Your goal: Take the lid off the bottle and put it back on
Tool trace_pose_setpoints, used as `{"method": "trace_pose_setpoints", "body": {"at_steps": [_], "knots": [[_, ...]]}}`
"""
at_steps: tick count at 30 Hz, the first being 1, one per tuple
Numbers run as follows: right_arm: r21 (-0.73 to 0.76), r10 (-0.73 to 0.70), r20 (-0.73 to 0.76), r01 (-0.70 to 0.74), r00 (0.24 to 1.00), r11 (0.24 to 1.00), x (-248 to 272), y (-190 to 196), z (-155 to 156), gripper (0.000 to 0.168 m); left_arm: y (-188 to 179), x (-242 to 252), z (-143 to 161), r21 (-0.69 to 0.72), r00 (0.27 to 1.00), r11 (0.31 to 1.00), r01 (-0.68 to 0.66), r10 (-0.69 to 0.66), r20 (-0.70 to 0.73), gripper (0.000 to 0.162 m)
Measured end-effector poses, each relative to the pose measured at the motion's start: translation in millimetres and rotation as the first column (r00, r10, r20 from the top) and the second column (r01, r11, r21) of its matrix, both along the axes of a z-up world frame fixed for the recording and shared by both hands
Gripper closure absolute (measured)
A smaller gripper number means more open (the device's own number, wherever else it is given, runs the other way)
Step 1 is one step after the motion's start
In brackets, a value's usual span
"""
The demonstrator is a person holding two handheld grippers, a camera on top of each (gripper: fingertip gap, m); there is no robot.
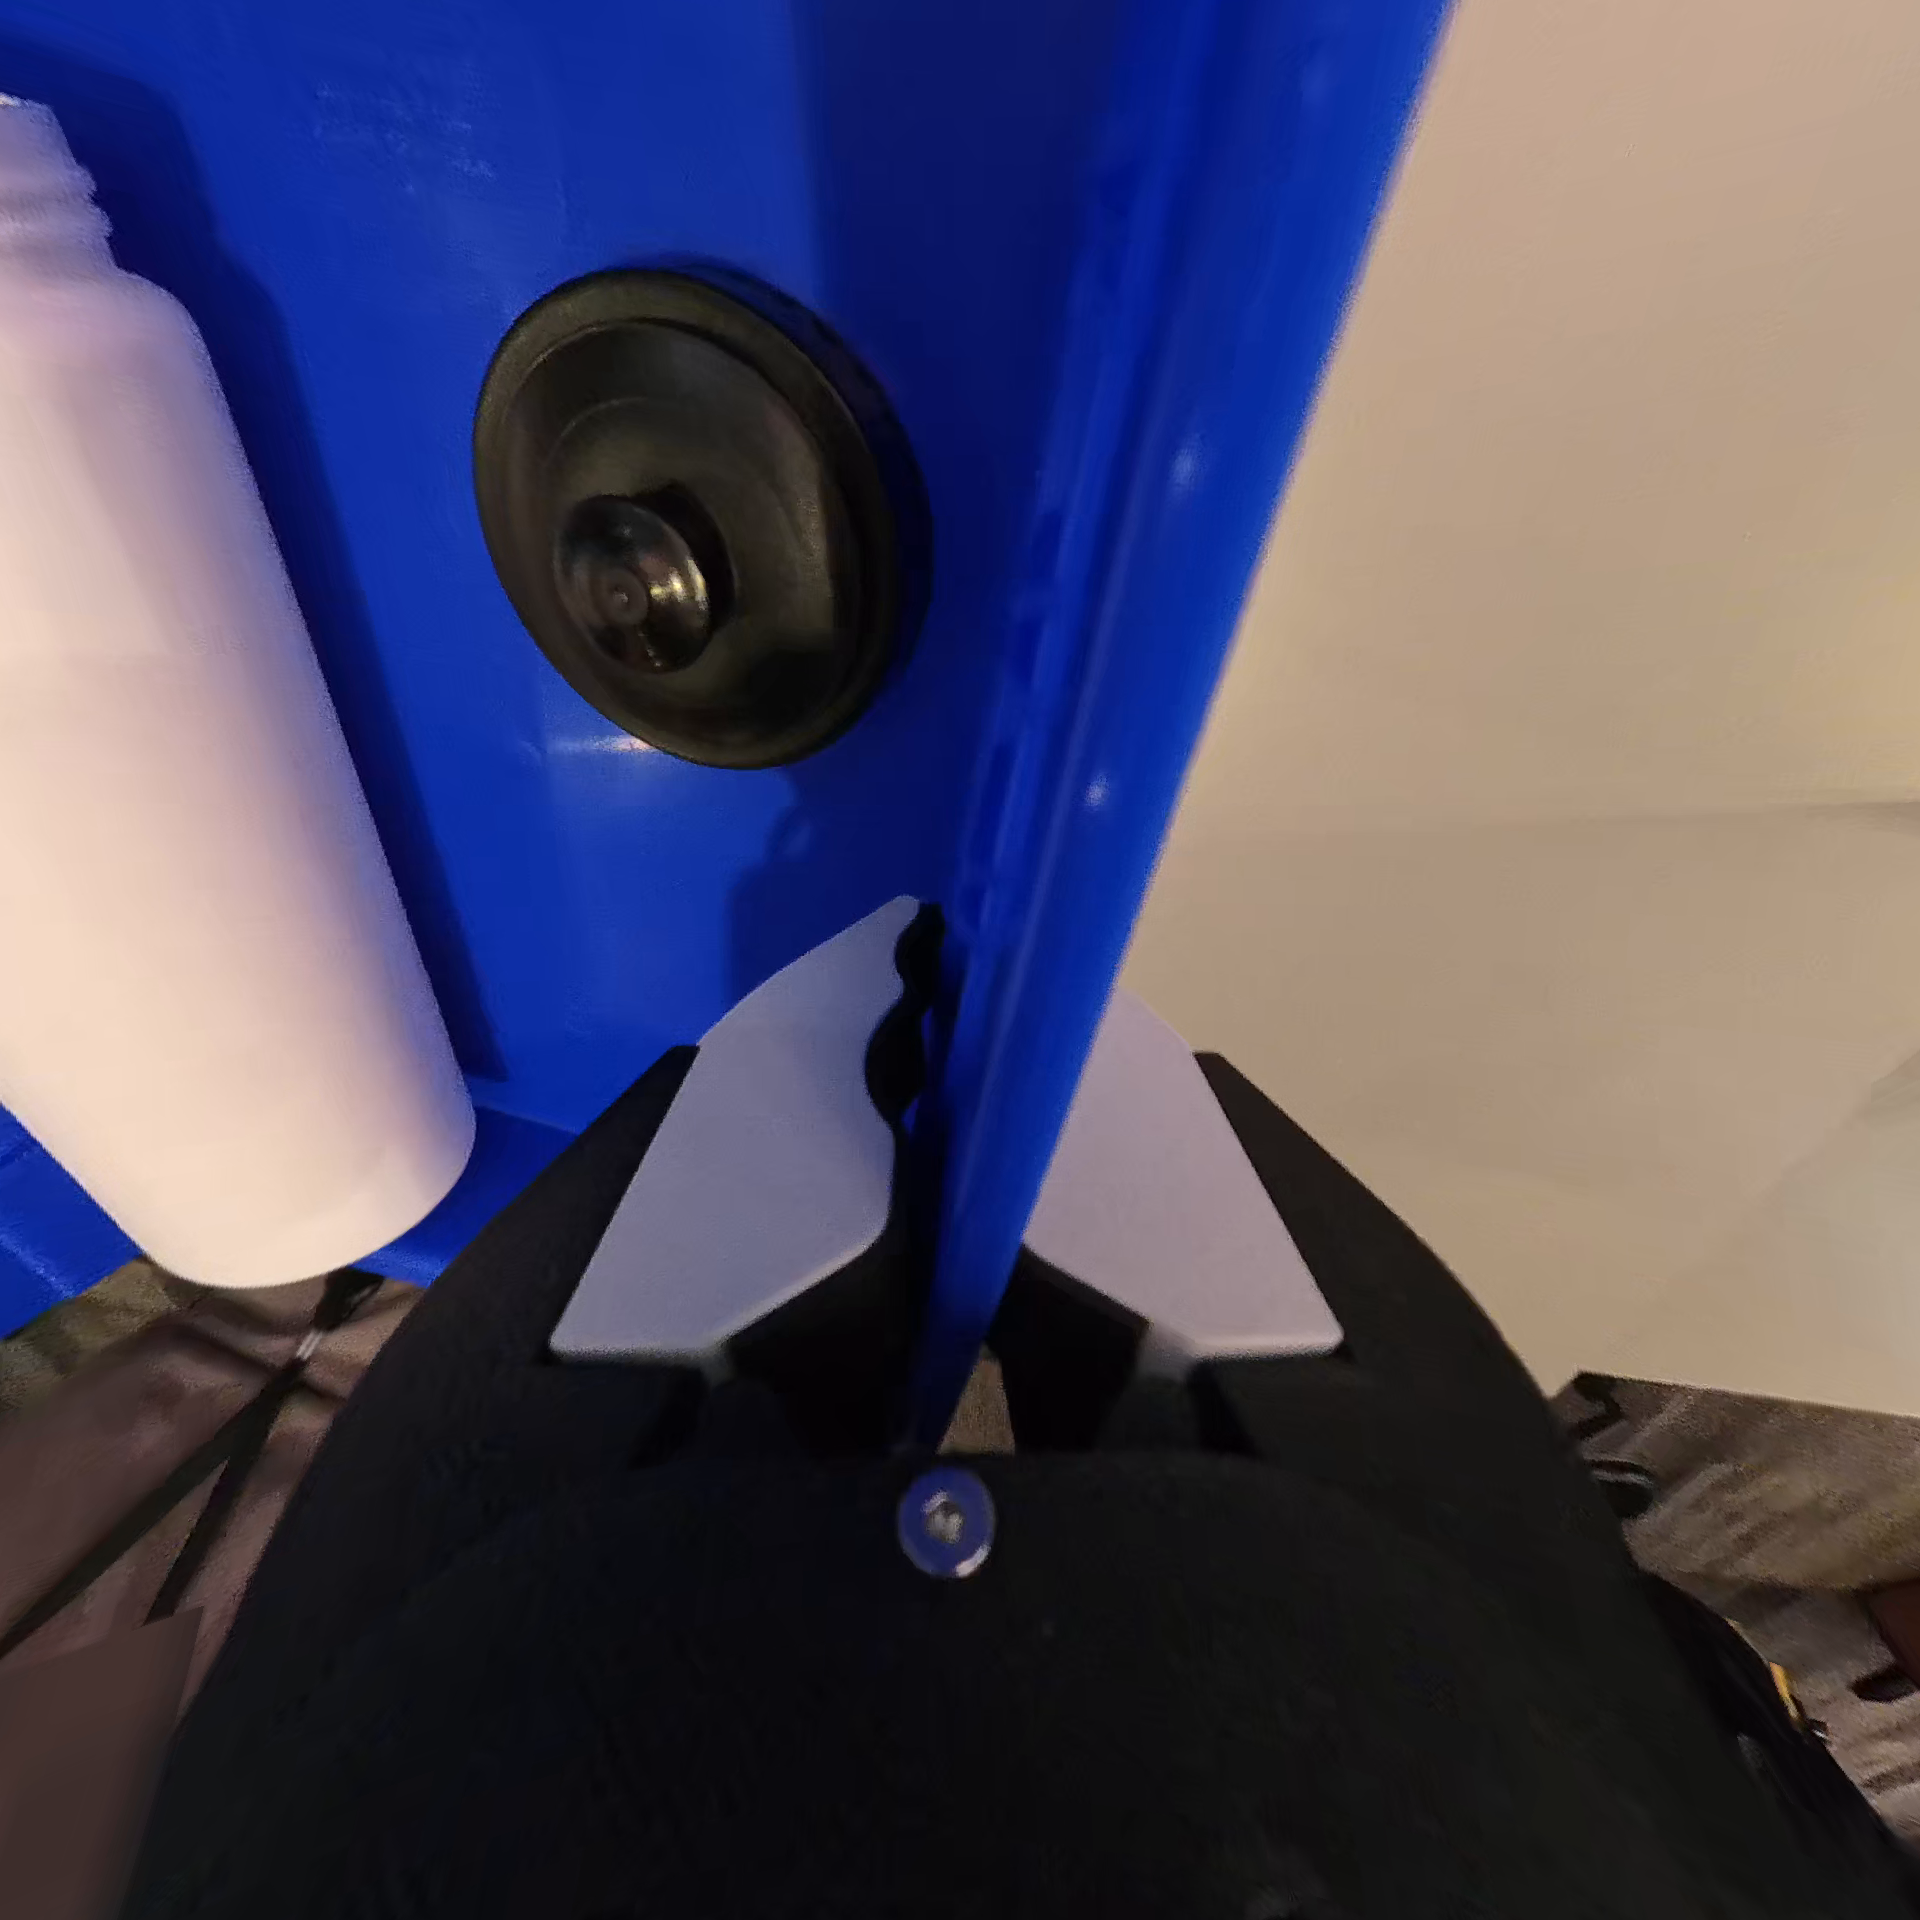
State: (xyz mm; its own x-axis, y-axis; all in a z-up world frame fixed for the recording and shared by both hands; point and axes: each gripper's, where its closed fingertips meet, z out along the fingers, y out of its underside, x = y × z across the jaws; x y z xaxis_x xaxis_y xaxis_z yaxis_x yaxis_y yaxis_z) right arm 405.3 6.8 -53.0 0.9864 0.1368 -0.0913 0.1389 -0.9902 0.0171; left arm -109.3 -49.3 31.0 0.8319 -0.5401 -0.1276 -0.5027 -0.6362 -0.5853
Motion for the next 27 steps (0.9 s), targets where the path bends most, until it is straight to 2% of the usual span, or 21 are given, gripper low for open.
{"method": "trace_pose_setpoints", "body": {"at_steps": [6,10,14,16,20,22,27], "knots": [[-0.051,0.107,-0.002,-0.107,0.994,0.993,-71,10,56,0.161,-6,-10,3,-0.011,1.0,1.0,-0.009,0.009,0.019,0.132],[-0.04,0.219,-0.035,-0.221,0.975,0.975,-150,24,72,0.162,-8,-34,18,0.038,0.994,0.996,-0.078,0.075,0.075,0.132],[-0.046,0.338,-0.11,-0.344,0.935,0.938,-243,32,70,0.162,-12,-56,43,0.11,0.966,0.976,-0.19,0.166,0.2,0.131],[-0.05,0.401,-0.132,-0.411,0.906,0.911,-289,34,67,0.162,-16,-51,64,0.183,0.95,0.965,-0.189,0.132,0.284,0.129],[-0.041,0.502,-0.157,-0.514,0.85,0.857,-375,35,59,0.162,-24,-50,101,0.373,0.934,0.896,-0.242,0.111,0.339,0.124],[-0.048,0.541,-0.176,-0.556,0.823,0.83,-415,31,54,0.161,-28,-47,110,0.426,0.933,0.871,-0.244,0.091,0.348,0.123],[-0.052,0.611,-0.201,-0.631,0.766,0.774,-499,21,41,0.161,-34,-38,111,0.435,0.943,0.878,-0.198,0.049,0.33,0.115]]}}
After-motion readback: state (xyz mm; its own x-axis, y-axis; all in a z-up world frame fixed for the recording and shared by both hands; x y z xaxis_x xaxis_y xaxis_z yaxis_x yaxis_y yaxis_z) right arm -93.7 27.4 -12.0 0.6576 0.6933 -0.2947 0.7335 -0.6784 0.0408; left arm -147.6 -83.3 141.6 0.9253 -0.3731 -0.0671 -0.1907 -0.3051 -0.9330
